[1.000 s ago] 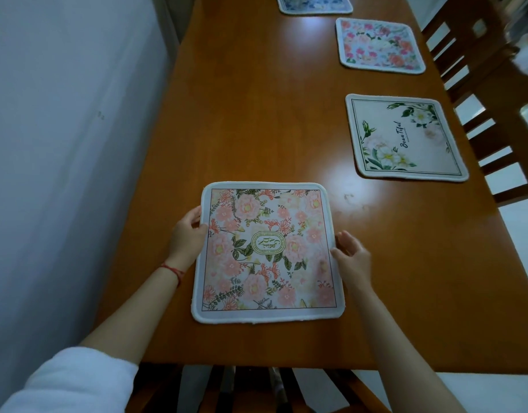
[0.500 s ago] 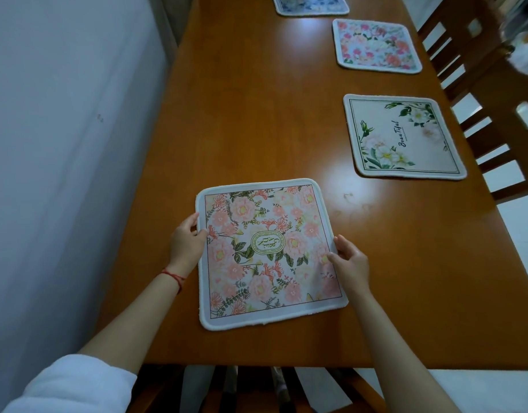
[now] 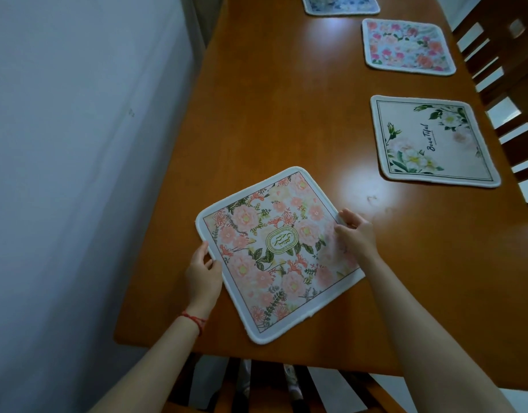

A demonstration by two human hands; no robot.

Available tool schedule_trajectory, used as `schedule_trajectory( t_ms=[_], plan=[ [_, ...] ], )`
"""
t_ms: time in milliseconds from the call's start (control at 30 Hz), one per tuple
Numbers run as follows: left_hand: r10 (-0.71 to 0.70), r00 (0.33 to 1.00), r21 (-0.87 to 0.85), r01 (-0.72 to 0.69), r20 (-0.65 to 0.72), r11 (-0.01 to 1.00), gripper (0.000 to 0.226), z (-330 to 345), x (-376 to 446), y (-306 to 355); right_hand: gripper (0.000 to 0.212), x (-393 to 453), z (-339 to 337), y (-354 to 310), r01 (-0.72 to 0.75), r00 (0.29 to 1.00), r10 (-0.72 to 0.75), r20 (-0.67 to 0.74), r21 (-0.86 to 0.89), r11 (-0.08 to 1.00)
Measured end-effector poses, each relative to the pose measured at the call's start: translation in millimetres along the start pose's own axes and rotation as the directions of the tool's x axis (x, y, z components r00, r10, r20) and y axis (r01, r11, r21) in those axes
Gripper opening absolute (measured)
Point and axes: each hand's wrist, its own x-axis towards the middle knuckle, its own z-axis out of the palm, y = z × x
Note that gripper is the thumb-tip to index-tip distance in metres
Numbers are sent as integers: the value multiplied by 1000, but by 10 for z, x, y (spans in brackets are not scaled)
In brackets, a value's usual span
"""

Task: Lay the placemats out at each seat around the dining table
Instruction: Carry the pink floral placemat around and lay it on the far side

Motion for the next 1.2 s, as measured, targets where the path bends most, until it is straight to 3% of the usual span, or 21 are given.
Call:
schedule_trajectory(
  t_ms=[300, 633, 933, 1200],
  plan=[
    [55, 998, 66, -53, -28, 996, 45, -102, 64, 8, 47, -27, -66, 46, 8, 997, -5, -75, 38, 999],
    [303, 949, 253, -316, 92, 914, 39, -185, 637, 456, 46, -390, -252, 363, -65, 963, 68, -260, 20, 998],
    [303, 921, 307, -370, 244, 877, 38, -21, 977, 679, 47, -694, -226, 481, -138, 914, 168, -369, 108, 985],
    [281, 922, 304, -357, 265, 883, 38, -16, 923, 692, 52, -699, -94, 449, -146, 895, 201, -398, 165, 975]
  ],
)
